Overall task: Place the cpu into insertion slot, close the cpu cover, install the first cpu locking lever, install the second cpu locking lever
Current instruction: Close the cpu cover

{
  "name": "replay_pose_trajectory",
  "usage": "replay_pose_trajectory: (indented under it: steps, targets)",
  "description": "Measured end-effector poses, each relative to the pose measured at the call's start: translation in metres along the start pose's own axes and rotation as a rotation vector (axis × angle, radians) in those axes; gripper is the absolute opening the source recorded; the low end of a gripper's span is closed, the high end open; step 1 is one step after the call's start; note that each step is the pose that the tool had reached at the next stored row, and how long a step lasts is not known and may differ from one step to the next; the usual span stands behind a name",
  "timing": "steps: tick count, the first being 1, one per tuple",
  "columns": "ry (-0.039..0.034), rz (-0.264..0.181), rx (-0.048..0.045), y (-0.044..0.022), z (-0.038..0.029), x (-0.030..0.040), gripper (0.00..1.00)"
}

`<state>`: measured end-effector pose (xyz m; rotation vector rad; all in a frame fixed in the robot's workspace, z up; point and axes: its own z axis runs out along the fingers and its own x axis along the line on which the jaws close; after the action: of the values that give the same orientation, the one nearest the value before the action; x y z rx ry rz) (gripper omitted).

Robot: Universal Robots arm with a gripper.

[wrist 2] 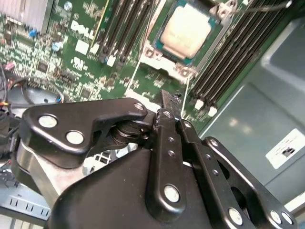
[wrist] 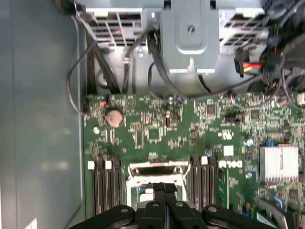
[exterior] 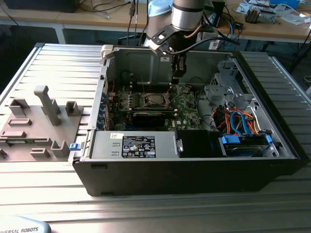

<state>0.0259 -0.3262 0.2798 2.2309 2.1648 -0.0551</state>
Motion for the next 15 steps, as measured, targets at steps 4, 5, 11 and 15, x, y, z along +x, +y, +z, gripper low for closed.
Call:
replay_pose_trajectory:
  steps: [4,5,11,15]
  targets:
    - [-0.0002,0.000,0.0035,0.0170,-0.0001,0.0005,0.11]
    - [0.0000,0.000,0.0045,0.0194,0.0001,0.0006,0.11]
    - [0.0002,-0.001,0.0144,0.0288,0.0076,0.0013,0.11]
    - [0.0001,-0.001,0.0205,0.0379,0.0146,0.0029,0.11]
